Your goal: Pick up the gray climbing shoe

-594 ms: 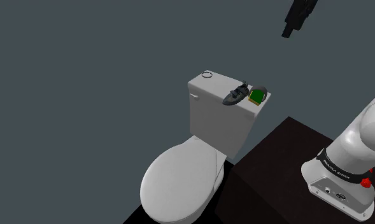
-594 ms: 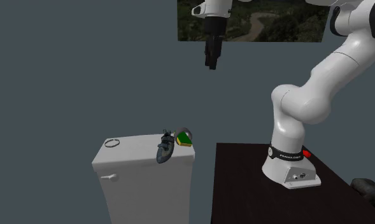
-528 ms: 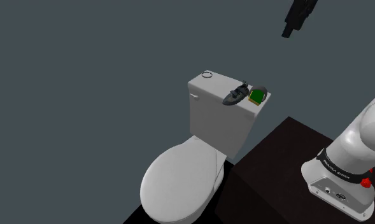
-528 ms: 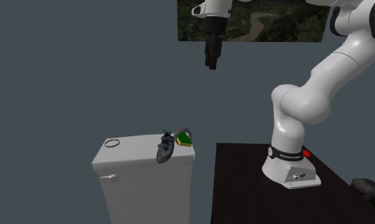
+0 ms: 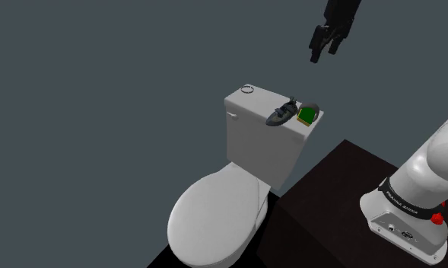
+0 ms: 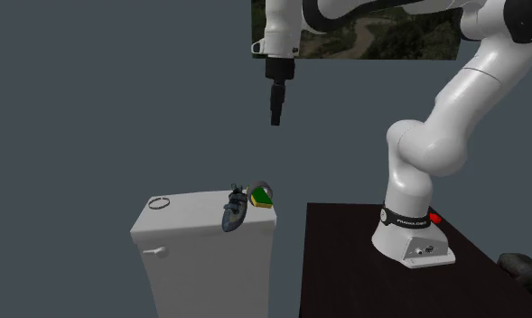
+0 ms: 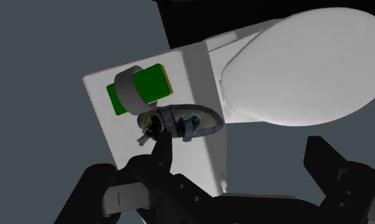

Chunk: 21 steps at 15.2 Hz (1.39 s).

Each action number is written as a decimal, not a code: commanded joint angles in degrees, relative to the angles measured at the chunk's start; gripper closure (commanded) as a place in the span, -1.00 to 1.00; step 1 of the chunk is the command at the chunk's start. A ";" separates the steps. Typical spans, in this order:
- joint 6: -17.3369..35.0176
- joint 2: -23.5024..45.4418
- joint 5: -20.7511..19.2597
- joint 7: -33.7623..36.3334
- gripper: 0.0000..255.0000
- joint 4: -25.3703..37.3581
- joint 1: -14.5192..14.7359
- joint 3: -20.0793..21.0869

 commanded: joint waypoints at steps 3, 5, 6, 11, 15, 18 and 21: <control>6.86 7.33 -1.34 5.20 -1.00 -0.38 -2.09 0.68; 9.79 11.06 -2.12 7.84 -1.00 -0.08 -3.13 0.96; 11.19 12.98 -2.56 9.18 -1.00 0.17 -3.63 1.05; 17.42 22.87 -5.09 15.99 -1.00 2.45 -5.99 1.11; 21.41 30.98 -7.32 21.43 -1.00 5.39 -7.59 0.59; 23.82 37.05 -8.90 25.34 -1.00 8.16 -8.51 -0.23; 25.76 43.07 -10.19 28.98 -1.00 11.37 -9.24 -1.34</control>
